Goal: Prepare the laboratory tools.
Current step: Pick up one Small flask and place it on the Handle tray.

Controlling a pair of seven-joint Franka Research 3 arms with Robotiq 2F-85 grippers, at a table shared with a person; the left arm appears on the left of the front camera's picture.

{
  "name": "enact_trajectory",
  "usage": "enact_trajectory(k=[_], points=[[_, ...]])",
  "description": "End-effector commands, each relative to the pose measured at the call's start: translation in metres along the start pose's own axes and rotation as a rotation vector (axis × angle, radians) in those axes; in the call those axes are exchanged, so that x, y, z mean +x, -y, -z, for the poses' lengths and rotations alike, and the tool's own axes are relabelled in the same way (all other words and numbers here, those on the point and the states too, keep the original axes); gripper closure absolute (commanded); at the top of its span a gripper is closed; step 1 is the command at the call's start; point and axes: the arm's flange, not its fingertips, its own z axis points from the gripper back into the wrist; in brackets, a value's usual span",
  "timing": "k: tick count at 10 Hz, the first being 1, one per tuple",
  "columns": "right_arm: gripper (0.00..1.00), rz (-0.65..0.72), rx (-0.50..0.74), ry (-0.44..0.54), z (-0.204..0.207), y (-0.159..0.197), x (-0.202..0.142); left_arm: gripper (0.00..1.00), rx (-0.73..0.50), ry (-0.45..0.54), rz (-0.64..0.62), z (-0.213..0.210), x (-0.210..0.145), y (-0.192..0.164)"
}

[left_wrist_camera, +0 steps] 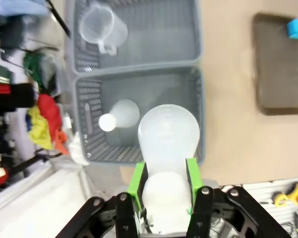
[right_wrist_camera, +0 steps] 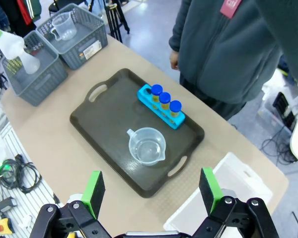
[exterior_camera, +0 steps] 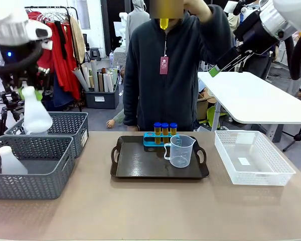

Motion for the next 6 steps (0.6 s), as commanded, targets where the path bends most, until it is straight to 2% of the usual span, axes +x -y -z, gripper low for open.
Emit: enact_trajectory(k=[1, 6], points=[[0.00, 0.000, 0.005, 0.004, -0.001, 0.000, 0.000, 1.00, 0.019, 0.041, 0.052, -0.041, 0.015, 0.013], [0.00, 0.000, 0.005, 0.004, -0.001, 0.000, 0.000, 1.00, 0.027, 0.150, 0.108, -0.120, 0.038, 0.046]])
